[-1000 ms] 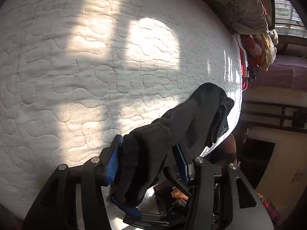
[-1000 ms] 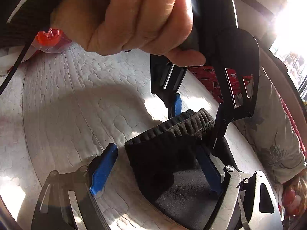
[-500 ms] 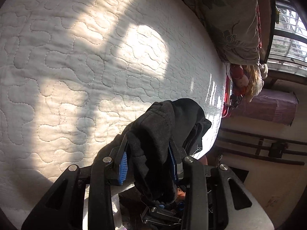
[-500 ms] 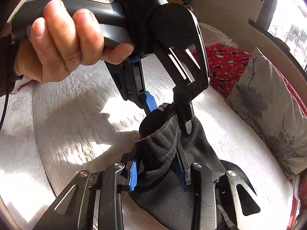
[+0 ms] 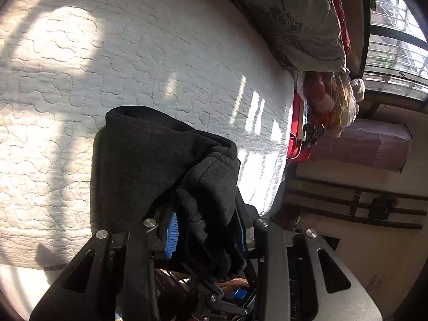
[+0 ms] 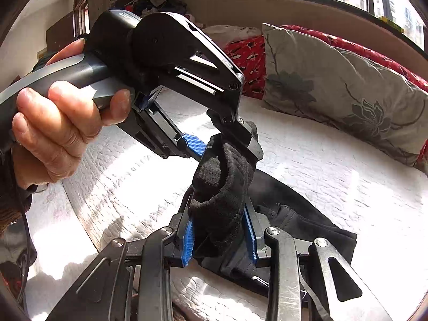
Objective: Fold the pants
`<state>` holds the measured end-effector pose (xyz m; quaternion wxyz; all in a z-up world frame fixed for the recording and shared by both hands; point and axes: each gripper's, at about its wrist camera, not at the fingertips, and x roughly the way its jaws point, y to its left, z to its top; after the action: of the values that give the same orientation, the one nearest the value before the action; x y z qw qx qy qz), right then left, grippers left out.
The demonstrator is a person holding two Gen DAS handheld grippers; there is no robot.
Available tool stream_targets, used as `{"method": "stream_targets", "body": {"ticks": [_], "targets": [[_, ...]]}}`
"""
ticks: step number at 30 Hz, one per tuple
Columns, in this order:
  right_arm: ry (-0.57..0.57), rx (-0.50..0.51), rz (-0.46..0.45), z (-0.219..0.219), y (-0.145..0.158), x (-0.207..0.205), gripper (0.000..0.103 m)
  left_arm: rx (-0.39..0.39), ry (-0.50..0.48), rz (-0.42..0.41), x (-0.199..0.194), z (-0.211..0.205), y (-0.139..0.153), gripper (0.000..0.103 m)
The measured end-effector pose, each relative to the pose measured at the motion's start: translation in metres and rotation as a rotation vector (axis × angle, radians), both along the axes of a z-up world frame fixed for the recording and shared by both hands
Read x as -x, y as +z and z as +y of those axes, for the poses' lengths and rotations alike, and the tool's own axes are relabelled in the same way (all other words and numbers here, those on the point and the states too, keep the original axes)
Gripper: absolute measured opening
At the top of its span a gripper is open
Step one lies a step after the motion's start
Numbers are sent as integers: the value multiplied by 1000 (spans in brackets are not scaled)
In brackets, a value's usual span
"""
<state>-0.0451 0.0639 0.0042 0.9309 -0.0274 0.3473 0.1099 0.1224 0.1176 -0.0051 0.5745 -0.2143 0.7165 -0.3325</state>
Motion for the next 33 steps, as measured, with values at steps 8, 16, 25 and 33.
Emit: {"method": "stream_targets", "body": {"ticks": [8, 16, 25, 33], "targets": [[-217, -204, 92, -122, -18, 30, 32, -168, -110, -6, 27, -121, -26, 31], [-307, -460, 259, -195, -69, 45, 42, -376, -170, -84, 43, -162, -24, 33], [-267, -489, 270, -212, -62, 67, 46, -286, 17, -160, 51, -104, 42, 45], [-202, -606, 88, -230, -12, 50, 55, -173, 265, -102, 92, -38, 0, 65]]}}
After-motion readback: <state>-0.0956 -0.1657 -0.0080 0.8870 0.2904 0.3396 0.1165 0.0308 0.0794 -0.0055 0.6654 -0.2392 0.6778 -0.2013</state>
